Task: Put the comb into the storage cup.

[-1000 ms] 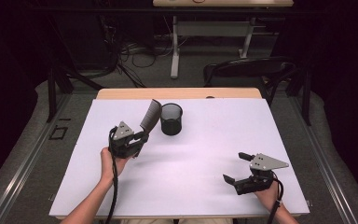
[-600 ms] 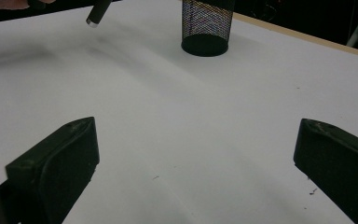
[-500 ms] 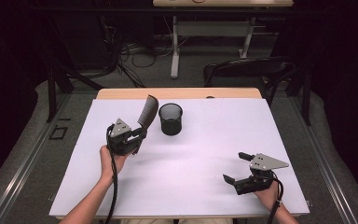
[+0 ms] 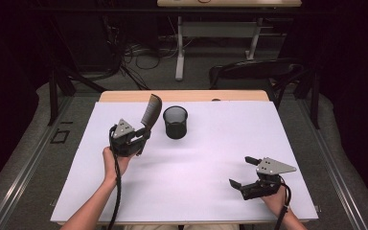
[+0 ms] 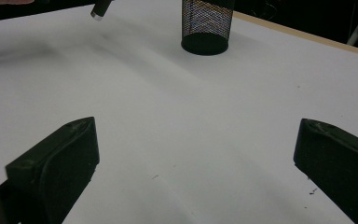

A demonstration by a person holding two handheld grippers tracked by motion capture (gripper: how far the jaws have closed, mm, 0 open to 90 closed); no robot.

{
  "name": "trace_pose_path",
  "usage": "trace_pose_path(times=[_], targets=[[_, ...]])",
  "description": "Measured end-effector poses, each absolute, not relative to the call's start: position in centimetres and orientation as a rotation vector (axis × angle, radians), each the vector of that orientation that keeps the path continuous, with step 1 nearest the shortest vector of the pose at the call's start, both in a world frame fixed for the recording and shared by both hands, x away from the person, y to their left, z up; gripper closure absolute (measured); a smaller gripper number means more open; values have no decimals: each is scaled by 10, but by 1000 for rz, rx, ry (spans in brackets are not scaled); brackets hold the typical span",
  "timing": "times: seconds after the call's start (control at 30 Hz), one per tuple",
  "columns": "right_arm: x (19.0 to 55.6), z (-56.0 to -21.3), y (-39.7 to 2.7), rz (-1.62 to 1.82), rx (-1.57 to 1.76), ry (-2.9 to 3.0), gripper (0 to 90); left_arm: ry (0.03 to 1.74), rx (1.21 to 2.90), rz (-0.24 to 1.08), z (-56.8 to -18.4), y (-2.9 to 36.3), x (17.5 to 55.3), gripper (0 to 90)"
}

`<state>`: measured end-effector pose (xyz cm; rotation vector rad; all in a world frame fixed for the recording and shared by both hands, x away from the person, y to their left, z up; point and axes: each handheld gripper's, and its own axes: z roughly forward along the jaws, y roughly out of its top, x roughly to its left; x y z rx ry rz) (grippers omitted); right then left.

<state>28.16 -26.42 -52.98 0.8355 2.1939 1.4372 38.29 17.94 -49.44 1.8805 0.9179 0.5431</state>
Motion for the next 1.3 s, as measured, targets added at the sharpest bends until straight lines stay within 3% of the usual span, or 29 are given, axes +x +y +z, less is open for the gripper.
trace_pose_path(times=[1.3], targets=[[282, -530, -263, 1439, 838, 2196, 0, 895, 1839, 566, -475, 171, 395, 725]])
